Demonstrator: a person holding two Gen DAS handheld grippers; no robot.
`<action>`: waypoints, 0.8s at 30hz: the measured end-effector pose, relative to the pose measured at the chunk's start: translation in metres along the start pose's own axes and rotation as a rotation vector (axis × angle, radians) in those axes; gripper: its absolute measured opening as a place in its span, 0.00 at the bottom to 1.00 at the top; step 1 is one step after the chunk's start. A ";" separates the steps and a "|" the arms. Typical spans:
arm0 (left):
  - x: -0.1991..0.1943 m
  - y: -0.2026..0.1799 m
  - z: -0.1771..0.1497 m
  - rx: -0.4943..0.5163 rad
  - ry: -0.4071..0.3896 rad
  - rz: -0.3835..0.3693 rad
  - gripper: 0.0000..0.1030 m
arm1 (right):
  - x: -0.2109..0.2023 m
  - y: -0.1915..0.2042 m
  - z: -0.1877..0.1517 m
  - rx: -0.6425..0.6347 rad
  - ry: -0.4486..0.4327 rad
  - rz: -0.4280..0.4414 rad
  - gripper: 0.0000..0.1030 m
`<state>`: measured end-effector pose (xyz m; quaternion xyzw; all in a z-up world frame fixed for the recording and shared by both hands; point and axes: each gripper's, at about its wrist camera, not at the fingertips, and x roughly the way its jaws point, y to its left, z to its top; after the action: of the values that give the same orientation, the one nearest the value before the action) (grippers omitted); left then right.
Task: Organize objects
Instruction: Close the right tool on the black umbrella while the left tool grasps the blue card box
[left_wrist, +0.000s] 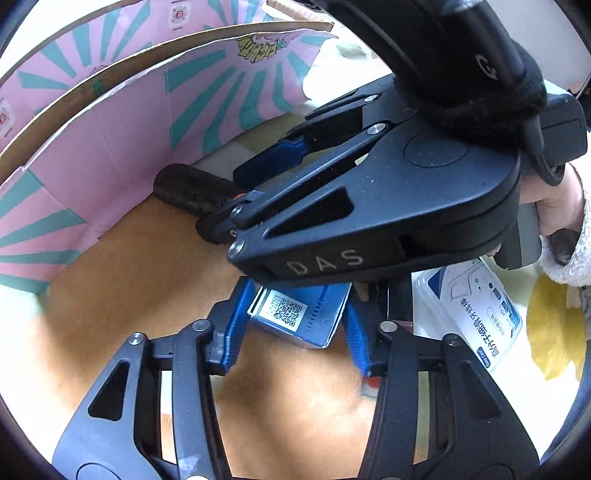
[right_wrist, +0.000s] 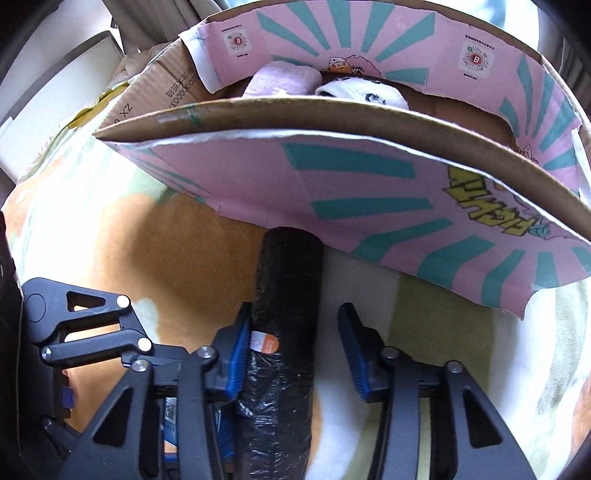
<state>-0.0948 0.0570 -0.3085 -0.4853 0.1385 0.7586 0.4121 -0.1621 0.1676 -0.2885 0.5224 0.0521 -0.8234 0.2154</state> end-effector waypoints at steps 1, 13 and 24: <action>0.000 0.002 -0.001 0.002 0.004 0.002 0.40 | 0.000 -0.001 0.000 0.002 0.000 0.005 0.30; -0.034 0.022 -0.012 -0.008 0.002 0.007 0.39 | -0.033 -0.007 0.003 0.018 -0.036 0.012 0.26; -0.107 0.022 -0.007 -0.053 -0.052 0.048 0.39 | -0.091 0.015 0.012 -0.002 -0.072 0.007 0.26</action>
<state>-0.0870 -0.0136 -0.2250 -0.4725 0.1193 0.7841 0.3844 -0.1330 0.1781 -0.2008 0.4922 0.0433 -0.8409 0.2209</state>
